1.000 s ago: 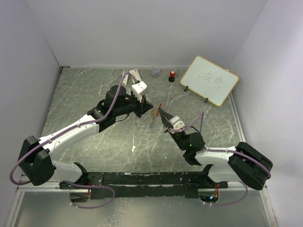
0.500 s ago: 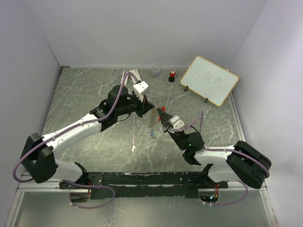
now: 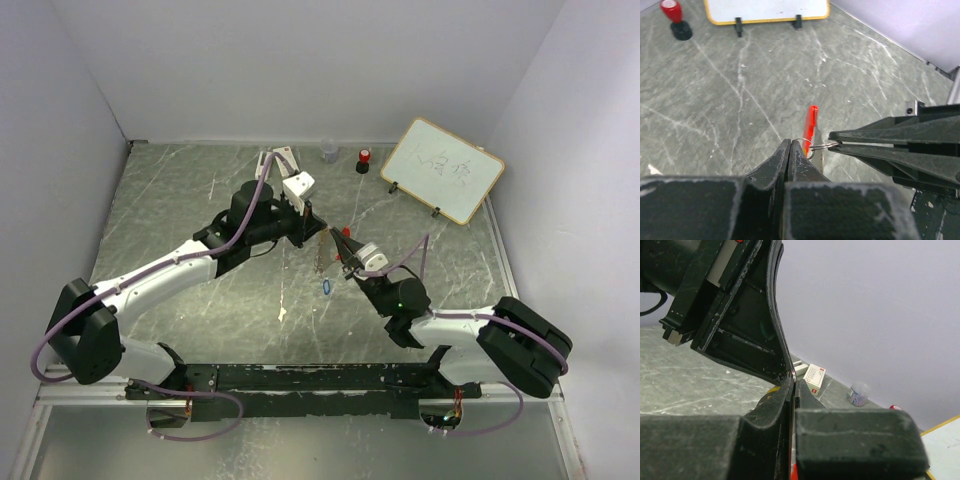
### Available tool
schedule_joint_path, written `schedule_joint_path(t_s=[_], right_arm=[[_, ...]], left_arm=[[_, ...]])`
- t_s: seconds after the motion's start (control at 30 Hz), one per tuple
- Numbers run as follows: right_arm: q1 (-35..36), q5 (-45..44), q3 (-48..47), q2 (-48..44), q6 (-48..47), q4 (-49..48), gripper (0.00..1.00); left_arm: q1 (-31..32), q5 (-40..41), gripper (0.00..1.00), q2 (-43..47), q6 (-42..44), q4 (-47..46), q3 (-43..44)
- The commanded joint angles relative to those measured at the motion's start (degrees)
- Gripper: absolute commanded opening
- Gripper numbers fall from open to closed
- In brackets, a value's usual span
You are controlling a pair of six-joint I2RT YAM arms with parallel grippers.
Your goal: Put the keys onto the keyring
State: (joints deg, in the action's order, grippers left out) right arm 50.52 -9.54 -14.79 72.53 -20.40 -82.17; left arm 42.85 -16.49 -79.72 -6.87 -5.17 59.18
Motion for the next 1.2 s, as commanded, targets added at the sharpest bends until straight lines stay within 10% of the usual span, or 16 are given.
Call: schedule_joint_path(t_s=[0.0,0.3,0.73,1.17], right_arm=[[-0.24,-1.09,-1.56,-1.03,-1.05,-3.9,0.0],[-0.5,-2.29,-1.16,-1.9,-2.05,-2.94,0.0],[-1.26,-2.29,-4.45,-3.32,0.71,6.26,0.0],[-7.5,22.72,-26.17,15.18,14.07,13.38,0.0]], left_arm=[[-0.38,12.62,0.07,1.24,-1.26,4.38,1.48],[-0.37,32.42,0.9,13.69,-5.93,0.71,-5.72],[-0.4,36.45,0.91,16.36,-5.82,2.57,-6.73],[-1.64,46.85,0.97,21.79,-8.69,6.62,-7.73]])
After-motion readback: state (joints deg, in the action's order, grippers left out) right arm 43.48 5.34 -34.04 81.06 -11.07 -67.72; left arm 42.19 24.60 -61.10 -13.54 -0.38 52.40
